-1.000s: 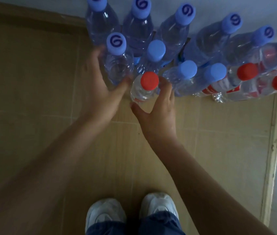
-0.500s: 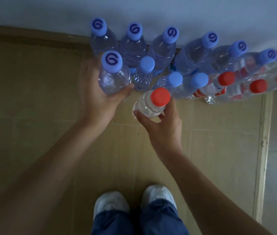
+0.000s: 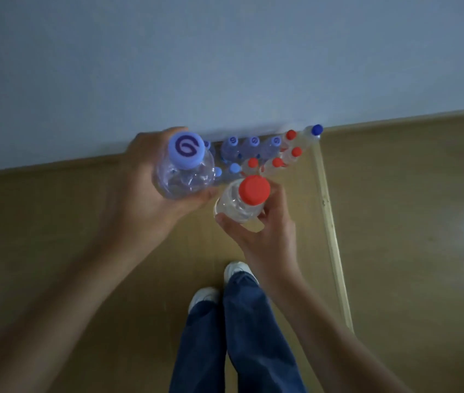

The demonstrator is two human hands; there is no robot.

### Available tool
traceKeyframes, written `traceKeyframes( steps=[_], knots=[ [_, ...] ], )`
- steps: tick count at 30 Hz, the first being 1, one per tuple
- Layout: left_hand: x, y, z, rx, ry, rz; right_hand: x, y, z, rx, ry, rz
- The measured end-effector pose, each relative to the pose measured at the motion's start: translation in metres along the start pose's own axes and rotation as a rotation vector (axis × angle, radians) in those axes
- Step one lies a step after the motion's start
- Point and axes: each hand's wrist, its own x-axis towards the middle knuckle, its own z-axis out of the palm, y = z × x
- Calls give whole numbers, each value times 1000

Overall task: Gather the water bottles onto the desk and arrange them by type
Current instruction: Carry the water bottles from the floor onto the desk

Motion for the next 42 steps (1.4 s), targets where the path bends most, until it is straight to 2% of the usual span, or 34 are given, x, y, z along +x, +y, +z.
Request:
traceKeyframes(
  steps=[3, 10, 17, 22, 30, 36, 42],
  knots=[
    [6, 97, -20, 55, -37, 99, -31, -73, -56, 45, 55, -26],
    [-10, 292, -17, -133, -247, 233, -133, -207, -191, 103, 299, -92],
    [-51, 474, 45, -236, -534, 457, -266, -268, -339, 179, 602, -95],
    [-81, 578, 126, -302, -713, 526, -342, -275, -442, 138, 820, -76],
    [-132, 722, 317, -320, -818, 638, -409, -234, -643, 99, 1097, -128],
    [-160, 826, 463, -379, -888, 629, -428, -207, -804, 84, 1183, -130],
    [-162, 901, 593, -390, -951, 654, -415, -179, -938, 59, 1236, -105]
  ],
)
